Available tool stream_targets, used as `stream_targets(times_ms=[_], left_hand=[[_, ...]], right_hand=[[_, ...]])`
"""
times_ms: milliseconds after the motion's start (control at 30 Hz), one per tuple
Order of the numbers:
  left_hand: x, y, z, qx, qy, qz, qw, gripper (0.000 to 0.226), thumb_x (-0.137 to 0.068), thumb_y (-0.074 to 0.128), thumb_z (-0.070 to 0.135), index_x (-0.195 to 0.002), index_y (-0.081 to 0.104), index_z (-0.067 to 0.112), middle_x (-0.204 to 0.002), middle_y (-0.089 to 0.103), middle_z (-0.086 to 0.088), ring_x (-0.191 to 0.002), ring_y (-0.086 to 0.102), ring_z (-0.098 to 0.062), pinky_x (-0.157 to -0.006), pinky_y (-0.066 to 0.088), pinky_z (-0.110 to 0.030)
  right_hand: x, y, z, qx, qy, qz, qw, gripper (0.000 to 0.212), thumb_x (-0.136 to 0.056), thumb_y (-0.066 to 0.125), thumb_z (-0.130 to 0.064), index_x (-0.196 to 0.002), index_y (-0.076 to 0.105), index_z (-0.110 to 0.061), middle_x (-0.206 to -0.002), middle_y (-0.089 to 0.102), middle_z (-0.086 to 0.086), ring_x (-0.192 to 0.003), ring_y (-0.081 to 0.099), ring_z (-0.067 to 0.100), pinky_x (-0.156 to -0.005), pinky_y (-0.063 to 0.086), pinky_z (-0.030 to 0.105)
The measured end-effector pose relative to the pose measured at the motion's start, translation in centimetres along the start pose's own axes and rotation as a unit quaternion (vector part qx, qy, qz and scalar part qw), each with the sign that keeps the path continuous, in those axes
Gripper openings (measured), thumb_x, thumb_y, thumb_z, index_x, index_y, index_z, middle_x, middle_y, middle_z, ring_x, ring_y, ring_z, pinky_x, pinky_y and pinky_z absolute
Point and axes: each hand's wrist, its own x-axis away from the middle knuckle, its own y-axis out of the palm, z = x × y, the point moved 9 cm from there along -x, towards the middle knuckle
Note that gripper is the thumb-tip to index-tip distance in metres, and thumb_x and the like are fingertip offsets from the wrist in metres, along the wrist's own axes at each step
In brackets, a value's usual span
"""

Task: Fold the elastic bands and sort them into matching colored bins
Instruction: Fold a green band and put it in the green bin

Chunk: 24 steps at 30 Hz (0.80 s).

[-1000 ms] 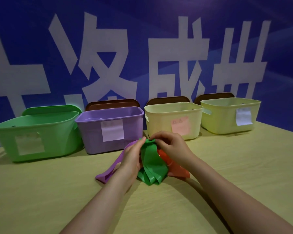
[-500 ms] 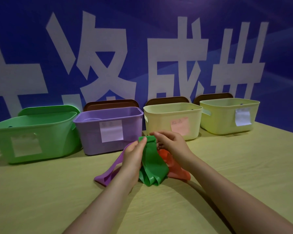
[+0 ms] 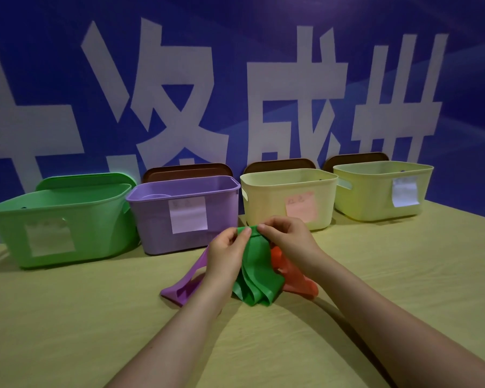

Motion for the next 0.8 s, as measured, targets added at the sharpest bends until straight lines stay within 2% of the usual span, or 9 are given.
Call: stream_targets(times_ms=[100,233,367,467,533,600,667,733,800], left_hand=[[-0.2,-0.1,1.3,-0.019,0.054,0.005,0.998,0.019,-0.094,0.058,0.023,-0.086,0.066,0.007,-0.080,0.069,-0.013,-0.073,0.064,-0.023,-0.063,0.052,-0.031],[-0.2,-0.2,2.0,-0.001,0.081,0.002,0.997,0.018,-0.093,0.059,0.021,-0.083,0.067,0.008,-0.076,0.068,-0.009,-0.072,0.064,-0.023,-0.066,0.052,-0.034],[-0.2,-0.4,0.8,0.061,0.028,0.005,0.998,0.015,-0.091,0.062,0.026,-0.089,0.072,0.016,-0.083,0.074,-0.009,-0.084,0.070,-0.028,-0.080,0.057,-0.043],[-0.2,0.7,0.4,0.131,-0.025,-0.031,0.991,0.037,-0.092,0.053,0.045,-0.101,0.071,0.013,-0.090,0.074,-0.010,-0.083,0.072,-0.025,-0.076,0.057,-0.037],[0.1,2.1,0.3,0.186,-0.067,-0.081,0.977,0.057,-0.090,0.042,0.056,-0.106,0.068,0.009,-0.095,0.072,-0.015,-0.081,0.070,-0.025,-0.074,0.055,-0.034],[0.8,3.3,-0.2,0.196,-0.108,-0.125,0.967,0.065,-0.082,0.044,0.062,-0.107,0.069,0.007,-0.100,0.069,-0.019,-0.085,0.067,-0.027,-0.083,0.053,-0.038],[1.8,4.5,-0.8,0.175,-0.143,-0.162,0.960,0.059,-0.077,0.055,0.058,-0.098,0.073,0.005,-0.096,0.069,-0.021,-0.087,0.066,-0.031,-0.090,0.050,-0.044],[2.6,5.5,-0.9,0.151,-0.155,-0.192,0.957,0.051,-0.078,0.061,0.047,-0.098,0.068,0.001,-0.083,0.068,-0.018,-0.075,0.066,-0.030,-0.079,0.052,-0.039],[3.3,6.4,-0.6,0.173,-0.161,-0.216,0.947,0.040,-0.081,0.062,0.032,-0.104,0.061,-0.001,-0.074,0.065,-0.014,-0.066,0.065,-0.027,-0.070,0.052,-0.034]], right_hand=[[0.1,-0.3,-0.6,-0.004,-0.012,0.017,1.000,0.014,-0.093,0.060,-0.019,-0.086,0.070,-0.012,-0.077,0.067,0.000,-0.066,0.061,-0.001,-0.062,0.050,0.013],[0.2,-0.6,-1.5,-0.018,-0.030,0.038,0.999,0.012,-0.092,0.062,-0.018,-0.083,0.070,-0.016,-0.077,0.068,-0.001,-0.067,0.061,-0.001,-0.062,0.050,0.013],[0.5,-0.4,-1.6,-0.048,-0.026,0.042,0.998,0.013,-0.091,0.062,-0.018,-0.083,0.071,-0.019,-0.074,0.069,-0.005,-0.064,0.062,-0.006,-0.060,0.049,0.012],[0.4,-0.6,-1.7,-0.083,-0.016,0.051,0.995,0.012,-0.091,0.062,-0.018,-0.085,0.072,-0.018,-0.073,0.070,-0.006,-0.067,0.063,-0.001,-0.064,0.052,0.015],[0.0,-1.2,-1.6,-0.143,-0.003,0.066,0.987,0.010,-0.091,0.062,-0.015,-0.088,0.072,-0.013,-0.076,0.071,0.000,-0.072,0.064,0.011,-0.068,0.052,0.022],[-0.3,-2.0,-1.6,-0.227,0.007,0.077,0.971,0.011,-0.091,0.062,-0.012,-0.094,0.070,-0.007,-0.078,0.069,0.006,-0.073,0.061,0.017,-0.070,0.053,0.026],[-0.5,-3.1,-1.5,-0.288,0.012,0.092,0.953,0.013,-0.091,0.060,-0.008,-0.098,0.068,-0.002,-0.075,0.069,0.005,-0.070,0.063,0.015,-0.068,0.055,0.024],[-0.8,-4.2,-1.1,-0.299,0.015,0.111,0.948,0.012,-0.091,0.060,-0.008,-0.098,0.068,-0.001,-0.078,0.069,0.005,-0.072,0.063,0.015,-0.067,0.056,0.022],[-1.0,-5.3,-0.5,-0.290,0.020,0.130,0.948,0.011,-0.091,0.061,-0.009,-0.095,0.069,-0.003,-0.094,0.064,0.014,-0.078,0.062,0.018,-0.065,0.055,0.022]])
